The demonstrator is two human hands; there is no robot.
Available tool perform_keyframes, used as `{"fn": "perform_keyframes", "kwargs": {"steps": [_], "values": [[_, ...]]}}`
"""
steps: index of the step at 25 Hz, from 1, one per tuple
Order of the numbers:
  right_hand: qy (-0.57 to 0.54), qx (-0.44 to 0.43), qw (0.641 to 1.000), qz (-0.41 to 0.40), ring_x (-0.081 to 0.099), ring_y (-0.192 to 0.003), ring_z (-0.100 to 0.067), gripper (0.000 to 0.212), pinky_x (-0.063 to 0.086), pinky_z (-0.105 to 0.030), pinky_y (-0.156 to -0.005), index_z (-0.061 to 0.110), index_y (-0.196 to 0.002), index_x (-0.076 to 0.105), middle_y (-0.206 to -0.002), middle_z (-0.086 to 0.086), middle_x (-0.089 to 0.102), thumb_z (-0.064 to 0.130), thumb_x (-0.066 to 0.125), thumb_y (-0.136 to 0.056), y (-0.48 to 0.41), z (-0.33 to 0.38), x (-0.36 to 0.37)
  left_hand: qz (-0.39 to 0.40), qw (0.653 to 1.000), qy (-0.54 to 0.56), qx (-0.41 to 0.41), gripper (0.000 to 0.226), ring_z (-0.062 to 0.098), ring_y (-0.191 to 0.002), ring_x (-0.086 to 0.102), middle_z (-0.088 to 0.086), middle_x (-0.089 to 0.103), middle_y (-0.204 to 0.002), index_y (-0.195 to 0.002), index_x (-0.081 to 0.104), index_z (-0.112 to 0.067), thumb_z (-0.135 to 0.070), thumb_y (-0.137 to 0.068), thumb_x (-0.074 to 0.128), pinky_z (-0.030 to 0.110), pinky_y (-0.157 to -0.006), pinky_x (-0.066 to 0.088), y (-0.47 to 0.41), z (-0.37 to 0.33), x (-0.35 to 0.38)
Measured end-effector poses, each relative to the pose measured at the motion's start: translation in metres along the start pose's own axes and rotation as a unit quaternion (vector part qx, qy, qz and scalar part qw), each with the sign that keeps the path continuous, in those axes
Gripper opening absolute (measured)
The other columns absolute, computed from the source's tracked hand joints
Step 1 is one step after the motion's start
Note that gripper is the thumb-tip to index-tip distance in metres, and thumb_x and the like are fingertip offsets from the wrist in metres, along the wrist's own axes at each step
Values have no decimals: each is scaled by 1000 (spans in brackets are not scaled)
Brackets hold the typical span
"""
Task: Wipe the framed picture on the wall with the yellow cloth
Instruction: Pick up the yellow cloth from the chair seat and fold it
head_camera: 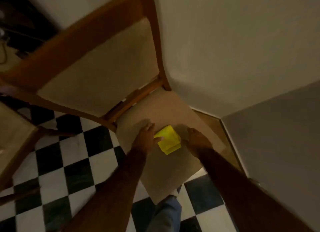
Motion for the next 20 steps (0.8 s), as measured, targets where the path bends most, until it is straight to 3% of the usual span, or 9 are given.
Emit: {"fn": "perform_keyframes", "kwargs": {"steps": [4, 8, 10, 12, 14, 17, 19, 20], "values": [[-90, 14, 995, 29, 32, -151, -32, 72, 26, -40, -122, 9, -159, 28, -165, -16, 32, 40, 55, -101, -36, 1, 51, 28, 997, 19, -68, 67, 34, -144, 35, 22, 34, -155, -148, 39, -4, -42, -96, 57, 39, -116, 30, -30, 28, 46], [-165, 30, 985, -38, 45, -142, -31, 61, 37, -41, -116, 12, -153, 43, -155, -13, 47, 26, 62, -97, -57, 4, 72, -49, 993, 70, -78, 42, 33, -123, 53, 21, 62, -125, -117, 65, 2, -32, -93, 64, 39, -98, 41, -41, 36, 65], [-231, 71, 970, -28, 55, -133, -31, 57, 47, -38, -103, 10, -144, 53, -144, -12, 58, 22, 70, -91, -61, 4, 68, -75, 979, 153, -110, 33, 30, -106, 62, 15, 70, -105, -104, 70, 0, -29, -89, 69, 33, -82, 45, -40, 35, 64], [-317, 110, 942, 3, 61, -123, -32, 58, 52, -35, -89, 7, -136, 59, -128, -10, 66, 18, 79, -83, -54, 2, 55, -76, 957, 248, -132, 29, 24, -95, 65, 5, 69, -97, -106, 69, -7, -29, -89, 69, 28, -73, 43, -29, 25, 52], [-387, 104, 916, 29, 66, -117, -37, 50, 57, -39, -86, 0, -128, 66, -111, -11, 72, 11, 80, -81, -38, 4, 34, -89, 936, 322, -112, 23, 21, -91, 66, 3, 70, -96, -107, 65, -13, -27, -89, 69, 27, -68, 46, -16, 10, 34], [-410, 78, 909, -3, 69, -107, -38, 39, 57, -49, -95, -4, -116, 73, -111, -21, 74, 7, 80, -80, -3, 15, -9, -129, 909, 393, -57, 17, 17, -88, 67, 8, 72, -101, -105, 63, -16, -20, -90, 69, 24, -73, 51, 3, -20, -2], [-411, 53, 909, -43, 69, -97, -33, 26, 56, -43, -88, 1, -101, 78, -102, -19, 75, 9, 83, -77, 32, 22, -46, -151, 885, 441, -13, 16, 5, -84, 68, 10, 72, -102, -105, 62, -17, -13, -90, 68, 19, -75, 52, 22, -50, -31], [-413, 41, 908, -60, 67, -88, -28, 17, 53, -37, -81, 8, -91, 78, -93, -13, 74, 11, 84, -76, 51, 25, -65, -157, 873, 461, 9, 16, 0, -82, 68, 9, 71, -100, -106, 62, -16, -10, -91, 66, 23, -78, 55, 31, -65, -45]]}}
Point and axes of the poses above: each hand's wrist, its own y-axis away from the middle knuckle, its own x-axis out of the palm, z = x × y, the point moved 1 cm from there along -y, towards the middle knuckle
